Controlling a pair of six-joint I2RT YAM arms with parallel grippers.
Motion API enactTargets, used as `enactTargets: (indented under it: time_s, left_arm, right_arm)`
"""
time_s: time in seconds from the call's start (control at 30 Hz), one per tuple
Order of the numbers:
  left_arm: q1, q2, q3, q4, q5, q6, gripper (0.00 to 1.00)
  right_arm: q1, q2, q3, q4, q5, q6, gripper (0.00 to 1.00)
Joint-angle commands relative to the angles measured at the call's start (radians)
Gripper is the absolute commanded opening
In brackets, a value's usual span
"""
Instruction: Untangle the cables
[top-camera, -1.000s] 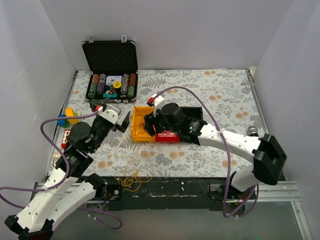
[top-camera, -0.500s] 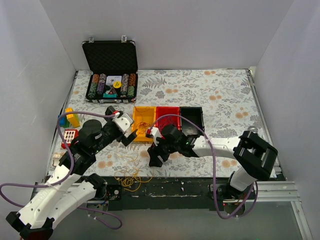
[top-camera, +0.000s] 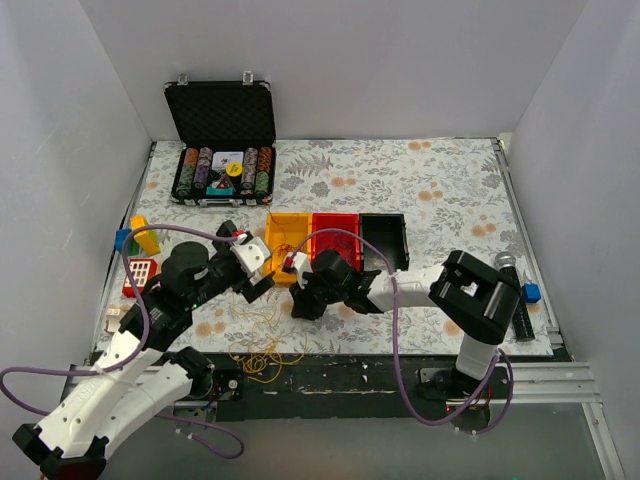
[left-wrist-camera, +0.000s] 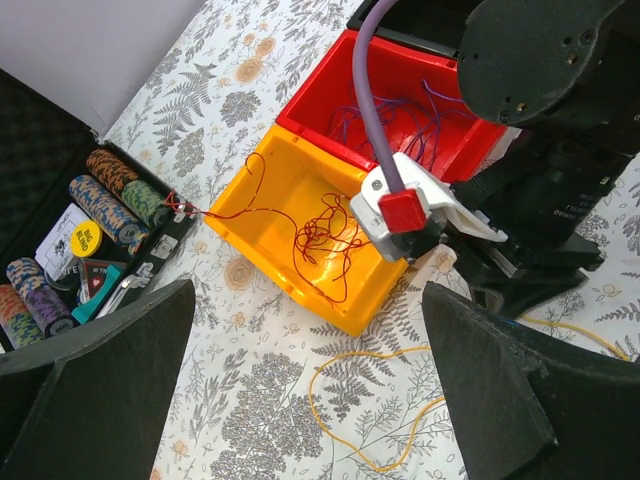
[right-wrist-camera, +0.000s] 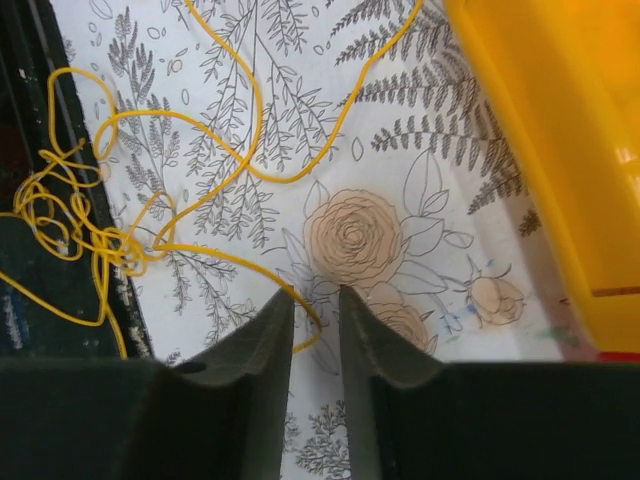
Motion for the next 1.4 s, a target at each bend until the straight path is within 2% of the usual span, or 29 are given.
enactTargets:
  time_s: [0.0,0.03,0.33,0.53,0.77,0.9,1.07,1.23,1.37]
  left_arm:
    - [0.003,-0.016,-0.021,-0.02,0.015,0.023,0.98]
    - [0.003,-0.019,-0.029,-0.017,0.01,0.031,0.98]
    - [0.003,-0.046,-0.067,-0.018,0.025,0.055,0.98]
    - [0.003,-0.067,-0.084,-0.046,0.056,0.089,0.98]
    - [0.003,-0.099,-0.127,-0.083,0.07,0.155,0.98]
    - [0.003,-0.102,-0.115,-0.136,0.127,0.186,0.98]
    - [0.003,-0.098,-0.113,-0.236,0.205,0.304,0.98]
    - [0.005,-0.105,-0.182,-0.216,0.206,0.351,0.98]
    - [0.003,-0.09,-0.248,-0.211,0.232,0.411,0.98]
  right_arm:
    - [0.005,-0.027,0.035,0.051,0.065,-0.029,0.13]
    - [0.005,-0.056,0.033,0.039,0.096,-0.04,0.02]
    - [-0.004,-0.353,0.125,-0.183,0.291,-0.219,0.01]
    - [-0.01,-0.453,0.182,-0.282,0.352,-0.254,0.01]
    - [-0.014,-0.512,0.254,-0.334,0.479,-0.267,0.01]
    - [-0.027,-0.519,0.366,-0.397,0.559,-0.293,0.01]
    - [-0.077,-0.541,0.467,-0.408,0.625,-0.303,0.01]
    - [-0.11,-0.576,0.541,-0.368,0.656,-0.334,0.01]
    - [-0.116,-0.561,0.636,-0.409,0.662,-0.351,0.01]
